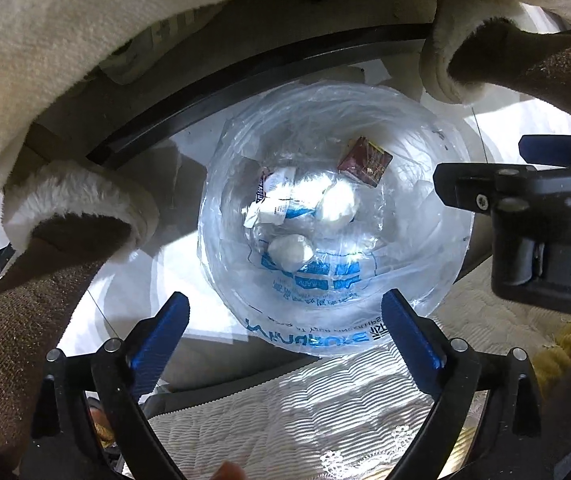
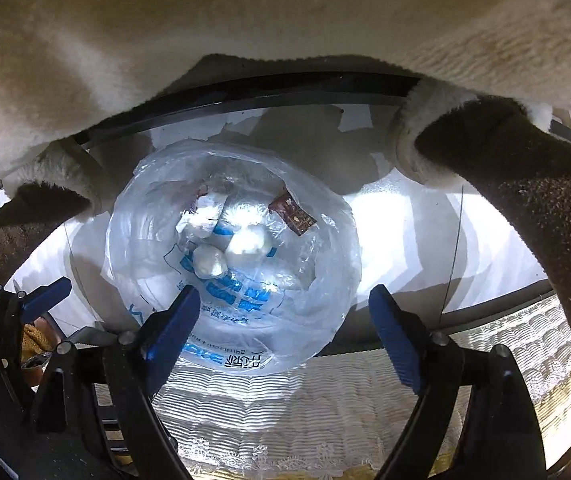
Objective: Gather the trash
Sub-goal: 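Raise both open tools from the bag back over the bed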
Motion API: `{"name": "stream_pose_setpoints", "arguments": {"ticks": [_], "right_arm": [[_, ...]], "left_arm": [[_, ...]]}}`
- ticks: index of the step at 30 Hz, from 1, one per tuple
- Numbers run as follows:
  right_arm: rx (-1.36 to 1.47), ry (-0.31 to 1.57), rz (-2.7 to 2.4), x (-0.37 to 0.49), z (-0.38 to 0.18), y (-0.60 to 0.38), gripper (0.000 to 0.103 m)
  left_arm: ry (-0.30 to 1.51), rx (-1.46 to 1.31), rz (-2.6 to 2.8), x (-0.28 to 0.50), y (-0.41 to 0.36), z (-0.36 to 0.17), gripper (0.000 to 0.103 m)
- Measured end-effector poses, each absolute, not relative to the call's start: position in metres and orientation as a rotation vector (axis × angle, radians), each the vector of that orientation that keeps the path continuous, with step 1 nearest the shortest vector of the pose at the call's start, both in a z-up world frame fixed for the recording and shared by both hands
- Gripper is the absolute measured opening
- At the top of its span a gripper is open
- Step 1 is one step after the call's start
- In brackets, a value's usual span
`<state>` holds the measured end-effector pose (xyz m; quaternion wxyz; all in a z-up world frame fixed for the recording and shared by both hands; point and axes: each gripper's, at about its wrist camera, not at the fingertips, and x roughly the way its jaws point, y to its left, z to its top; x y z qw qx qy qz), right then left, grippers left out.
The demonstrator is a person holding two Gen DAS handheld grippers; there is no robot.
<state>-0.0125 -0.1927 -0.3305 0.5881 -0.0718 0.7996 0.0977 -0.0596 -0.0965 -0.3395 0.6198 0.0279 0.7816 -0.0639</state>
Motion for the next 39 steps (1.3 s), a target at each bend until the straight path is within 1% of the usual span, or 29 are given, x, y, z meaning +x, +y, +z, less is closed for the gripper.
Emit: {"name": "stream_pose_setpoints", "arguments": {"ticks": [9, 17, 26, 35, 39], "right_arm": [[-0.169, 1.761, 0.247, -0.018, -0.293, -0.193, 0.085], [-0.188, 1.637, 0.273, -0.024, -0.254, -0.193, 0.085], [-0.196, 1.466, 0.291, -0.032, -0.208, -0.197, 0.085], [-0.165, 1.331, 0.329, -0.040, -0.168, -0.211, 0.085], [-0.147, 1.264, 0.371, -0.047, -0.148, -0.214, 0.085]], "left_arm": [[1.701, 0.121, -0.146, -0.063, -0.100, -0.312, 0.097], [1.600, 0.102, -0.161, -0.066, -0.098, -0.277, 0.097], [1.452, 0.090, -0.173, -0.077, -0.095, -0.233, 0.097], [1.301, 0.015, -0.157, -0.083, -0.077, -0.192, 0.097], [1.209, 0.000, -0.154, -0.089, -0.072, -0.170, 0.097]]}}
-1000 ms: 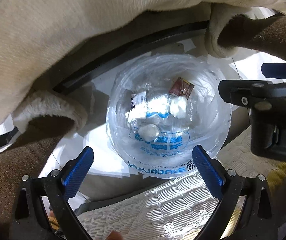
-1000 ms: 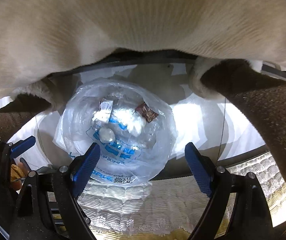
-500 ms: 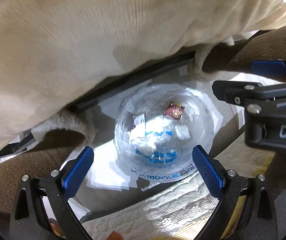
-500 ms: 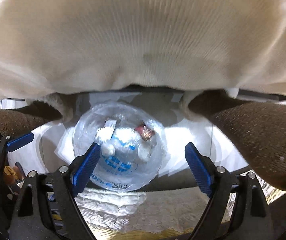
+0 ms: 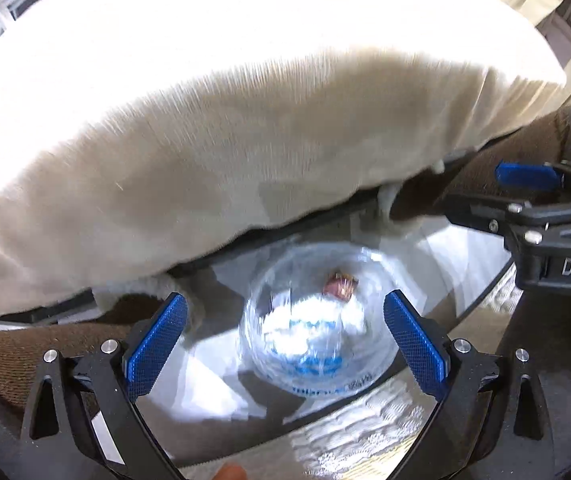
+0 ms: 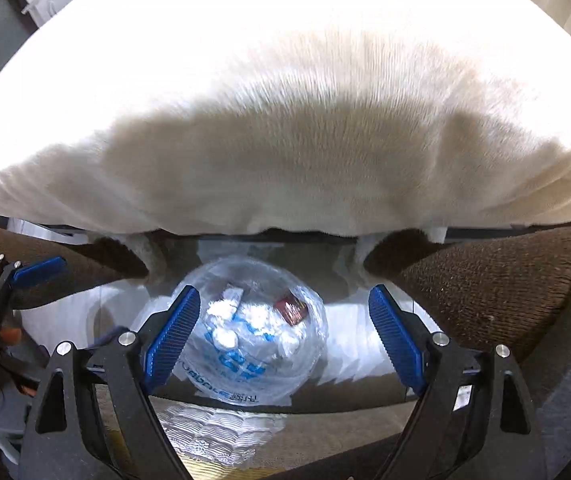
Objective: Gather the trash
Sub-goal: 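Raise both open tools from the bag back over the bed, then grasp the pink wafer box with the left tool while the right tool grasps the paper bag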
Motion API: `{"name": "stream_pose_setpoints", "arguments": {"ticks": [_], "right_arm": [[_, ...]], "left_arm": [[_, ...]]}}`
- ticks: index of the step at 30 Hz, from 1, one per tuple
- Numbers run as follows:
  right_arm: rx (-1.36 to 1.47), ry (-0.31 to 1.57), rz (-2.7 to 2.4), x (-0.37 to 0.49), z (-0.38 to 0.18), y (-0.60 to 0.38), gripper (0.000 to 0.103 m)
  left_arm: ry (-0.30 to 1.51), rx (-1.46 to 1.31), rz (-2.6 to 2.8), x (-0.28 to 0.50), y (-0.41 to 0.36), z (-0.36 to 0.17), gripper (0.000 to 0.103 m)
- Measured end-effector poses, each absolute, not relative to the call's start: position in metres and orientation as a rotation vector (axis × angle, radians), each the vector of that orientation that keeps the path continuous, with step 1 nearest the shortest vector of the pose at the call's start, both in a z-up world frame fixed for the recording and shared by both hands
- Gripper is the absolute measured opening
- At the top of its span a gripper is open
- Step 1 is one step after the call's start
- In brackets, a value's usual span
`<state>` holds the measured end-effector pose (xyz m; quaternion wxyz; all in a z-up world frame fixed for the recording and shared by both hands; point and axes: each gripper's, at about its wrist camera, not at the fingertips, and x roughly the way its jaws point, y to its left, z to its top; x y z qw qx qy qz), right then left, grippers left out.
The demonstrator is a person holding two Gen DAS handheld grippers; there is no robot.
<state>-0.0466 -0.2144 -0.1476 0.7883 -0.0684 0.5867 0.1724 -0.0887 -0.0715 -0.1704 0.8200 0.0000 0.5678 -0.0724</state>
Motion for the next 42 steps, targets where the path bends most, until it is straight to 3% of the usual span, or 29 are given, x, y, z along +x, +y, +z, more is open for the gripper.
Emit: {"name": "stream_pose_setpoints", "arguments": {"ticks": [5, 6, 7, 23, 42], "right_arm": [[-0.146, 1.141, 0.434, -0.057, -0.116, -0.215, 0.086], [-0.138, 1.123, 0.449, -0.058, -0.111, -0.216, 0.095], [-0.127, 1.100, 0.467, -0.058, -0.106, -0.217, 0.098], [-0.188, 0.823, 0.571, 0.037, -0.044, -0.191, 0.098], [-0.200, 0.790, 0.664, 0.173, -0.047, -0.110, 0.098]], "left_arm": [[1.117, -0.051, -0.175, -0.088, -0.062, -0.149, 0.097], [1.100, -0.061, -0.183, -0.088, -0.060, -0.145, 0.097], [1.079, -0.065, -0.188, -0.087, -0.058, -0.141, 0.097], [0.900, -0.024, -0.179, -0.025, -0.012, -0.088, 0.097], [0.854, 0.031, -0.222, 0.108, 0.048, -0.066, 0.097]]}}
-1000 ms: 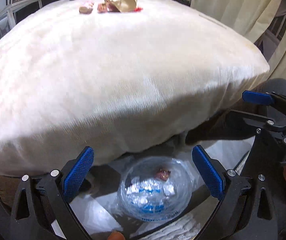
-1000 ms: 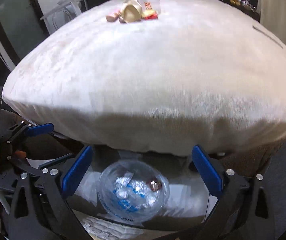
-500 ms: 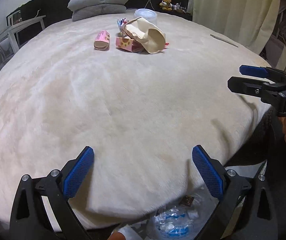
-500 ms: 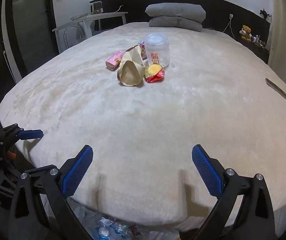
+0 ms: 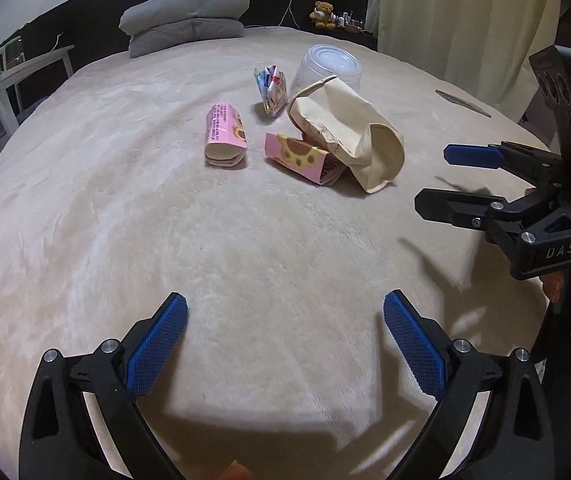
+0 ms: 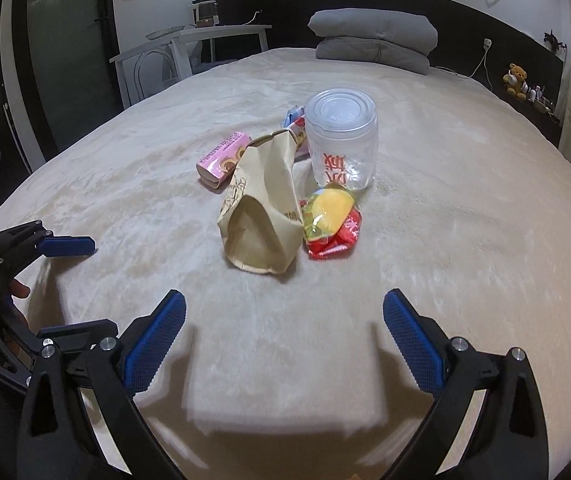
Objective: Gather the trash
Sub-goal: 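Grasp the pink wafer box with the left tool while the right tool grasps the paper bag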
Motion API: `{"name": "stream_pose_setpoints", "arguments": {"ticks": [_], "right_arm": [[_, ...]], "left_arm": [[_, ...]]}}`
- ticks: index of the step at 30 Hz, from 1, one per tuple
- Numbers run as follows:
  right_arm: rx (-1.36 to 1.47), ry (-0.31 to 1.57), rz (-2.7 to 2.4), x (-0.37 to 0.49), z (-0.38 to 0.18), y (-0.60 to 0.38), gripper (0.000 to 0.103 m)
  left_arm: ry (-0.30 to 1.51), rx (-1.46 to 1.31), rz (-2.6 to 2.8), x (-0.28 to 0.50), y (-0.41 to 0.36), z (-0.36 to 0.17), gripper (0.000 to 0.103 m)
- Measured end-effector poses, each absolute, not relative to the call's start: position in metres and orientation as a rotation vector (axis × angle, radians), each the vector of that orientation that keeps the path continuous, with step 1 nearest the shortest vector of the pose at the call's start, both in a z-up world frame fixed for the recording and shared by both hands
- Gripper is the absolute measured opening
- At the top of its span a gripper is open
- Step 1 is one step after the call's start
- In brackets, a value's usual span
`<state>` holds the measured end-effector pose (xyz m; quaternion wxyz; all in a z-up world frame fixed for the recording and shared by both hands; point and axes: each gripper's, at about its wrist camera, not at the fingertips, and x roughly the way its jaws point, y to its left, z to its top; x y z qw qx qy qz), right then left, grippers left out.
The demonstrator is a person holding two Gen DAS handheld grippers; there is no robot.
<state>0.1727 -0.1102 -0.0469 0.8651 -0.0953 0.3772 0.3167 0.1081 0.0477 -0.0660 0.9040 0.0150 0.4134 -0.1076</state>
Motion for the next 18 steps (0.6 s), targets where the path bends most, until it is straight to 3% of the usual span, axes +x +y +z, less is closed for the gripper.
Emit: {"name": "stream_pose_setpoints", "arguments": {"ticks": [3, 10, 18], "right_arm": [[-0.183, 0.799, 0.676, 0.191, -0.051, -0.099, 0.094], [-0.149, 0.805, 0.743, 0.211, -0.049, -0.082, 0.052], [-0.173, 0.744, 0.748, 0.202, -0.033, -0.090, 0.051]], "left_arm": [[0.855, 0.042, -0.244, 0.125, 0.050, -0.065, 0.097], [0.853, 0.040, -0.279, 0.161, 0.057, -0.068, 0.097], [0.848, 0.020, -0.313, 0.181, 0.052, -0.058, 0.097]]}}
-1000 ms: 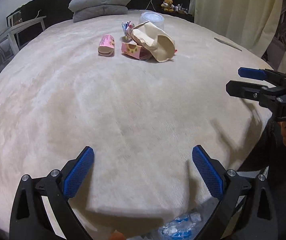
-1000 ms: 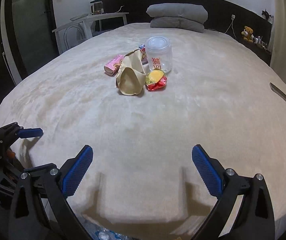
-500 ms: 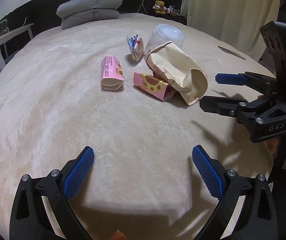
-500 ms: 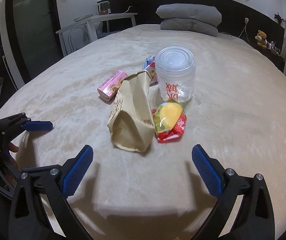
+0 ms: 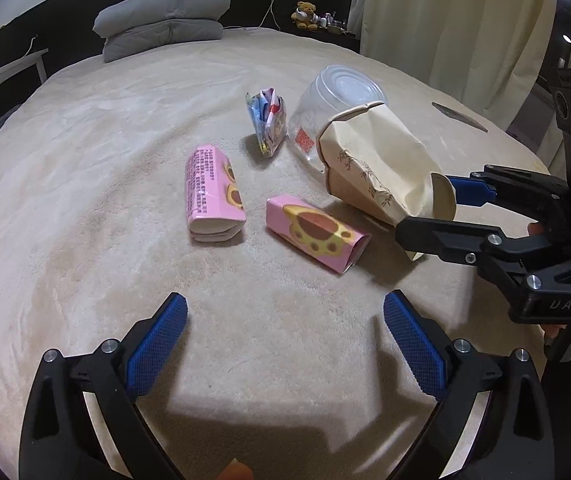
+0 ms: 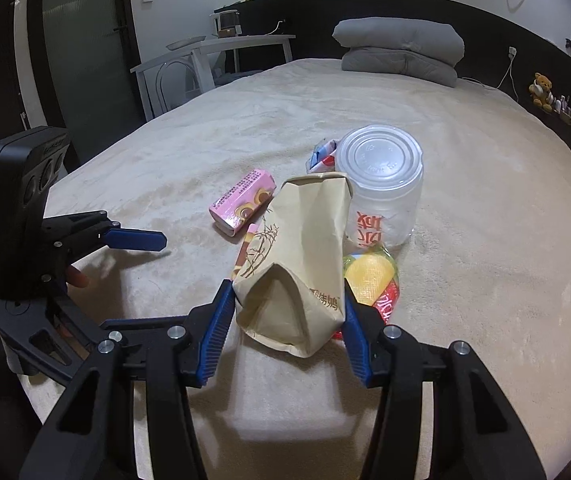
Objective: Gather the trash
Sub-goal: 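Grasp the pink wafer box with the left tool while the right tool grasps the paper bag, then lift both held items off the bed and carry them down to the clear bag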
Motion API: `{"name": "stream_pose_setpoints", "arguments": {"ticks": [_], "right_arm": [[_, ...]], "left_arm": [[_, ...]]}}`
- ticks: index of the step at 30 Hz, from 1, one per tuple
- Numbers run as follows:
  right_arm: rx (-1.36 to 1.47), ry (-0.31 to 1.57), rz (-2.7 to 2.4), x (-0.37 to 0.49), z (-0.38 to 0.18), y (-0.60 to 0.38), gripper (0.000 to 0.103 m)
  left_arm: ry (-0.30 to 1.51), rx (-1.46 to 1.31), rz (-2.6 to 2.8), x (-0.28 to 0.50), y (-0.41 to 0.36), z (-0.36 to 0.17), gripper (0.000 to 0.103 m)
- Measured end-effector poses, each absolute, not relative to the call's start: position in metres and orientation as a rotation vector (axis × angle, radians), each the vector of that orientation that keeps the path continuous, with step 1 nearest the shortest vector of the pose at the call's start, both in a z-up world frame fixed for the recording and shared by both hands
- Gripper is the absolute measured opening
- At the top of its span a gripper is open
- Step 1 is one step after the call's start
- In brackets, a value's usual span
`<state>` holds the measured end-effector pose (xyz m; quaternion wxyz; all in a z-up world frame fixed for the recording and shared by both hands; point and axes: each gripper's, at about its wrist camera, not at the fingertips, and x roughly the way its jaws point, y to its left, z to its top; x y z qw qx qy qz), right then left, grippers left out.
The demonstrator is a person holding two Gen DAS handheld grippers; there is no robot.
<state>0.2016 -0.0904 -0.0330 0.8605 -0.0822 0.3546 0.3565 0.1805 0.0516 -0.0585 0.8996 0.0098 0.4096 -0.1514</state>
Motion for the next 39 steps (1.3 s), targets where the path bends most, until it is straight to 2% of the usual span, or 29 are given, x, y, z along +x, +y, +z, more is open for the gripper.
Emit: {"name": "stream_pose_setpoints", "arguments": {"ticks": [8, 19, 20, 22, 39], "right_arm": [[-0.130, 0.699, 0.732, 0.200, -0.012, -0.121, 0.051], [-0.093, 0.722, 0.709, 0.212, -0.014, -0.137, 0.051], [-0.095, 0.726, 0.707, 0.213, -0.014, -0.135, 0.051], [-0.096, 0.732, 0.701, 0.213, -0.017, -0.135, 0.051], [-0.075, 0.727, 0.672, 0.177, -0.019, -0.161, 0.051]], "left_arm": [[0.858, 0.060, -0.375, 0.198, 0.034, -0.057, 0.097], [0.911, 0.034, -0.444, 0.241, 0.029, -0.073, 0.095], [0.910, 0.036, -0.444, 0.243, 0.028, -0.074, 0.090], [0.894, 0.059, -0.414, 0.243, 0.029, -0.072, 0.069], [0.847, 0.087, -0.326, 0.179, 0.025, -0.053, 0.069]]}}
